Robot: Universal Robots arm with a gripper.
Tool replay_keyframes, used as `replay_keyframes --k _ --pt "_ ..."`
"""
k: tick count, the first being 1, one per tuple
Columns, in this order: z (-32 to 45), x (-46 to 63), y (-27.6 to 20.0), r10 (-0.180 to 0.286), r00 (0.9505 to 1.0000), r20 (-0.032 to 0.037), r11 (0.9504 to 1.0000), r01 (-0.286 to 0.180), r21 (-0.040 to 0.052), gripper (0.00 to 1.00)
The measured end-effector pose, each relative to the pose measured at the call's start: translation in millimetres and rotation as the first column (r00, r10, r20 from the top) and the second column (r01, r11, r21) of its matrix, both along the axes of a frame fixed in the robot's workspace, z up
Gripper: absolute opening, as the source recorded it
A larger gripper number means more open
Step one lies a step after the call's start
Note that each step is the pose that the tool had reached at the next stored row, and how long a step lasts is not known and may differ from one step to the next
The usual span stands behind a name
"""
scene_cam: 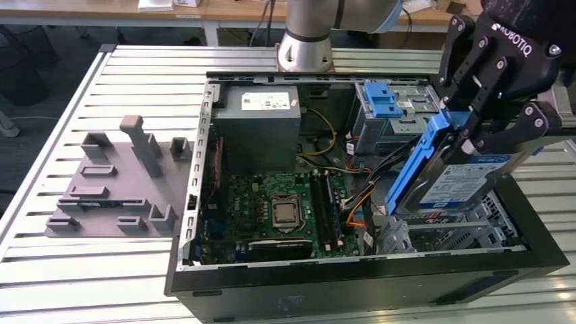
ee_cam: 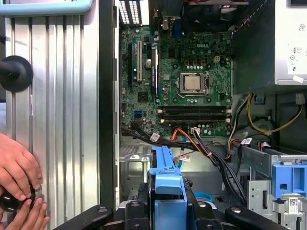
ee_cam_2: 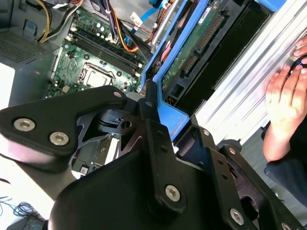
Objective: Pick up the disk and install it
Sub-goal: 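Insert the disk into the insertion slot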
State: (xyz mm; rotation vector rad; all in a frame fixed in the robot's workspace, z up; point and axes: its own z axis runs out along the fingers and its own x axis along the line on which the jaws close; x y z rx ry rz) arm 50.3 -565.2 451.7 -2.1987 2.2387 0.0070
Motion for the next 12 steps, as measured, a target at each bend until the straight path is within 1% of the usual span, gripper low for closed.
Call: replay_keyframes --k 12 --pt "-2.1 13.2 0.1 0.0 1.0 -0.0028 1.0 0.0 0.0001 0.36"
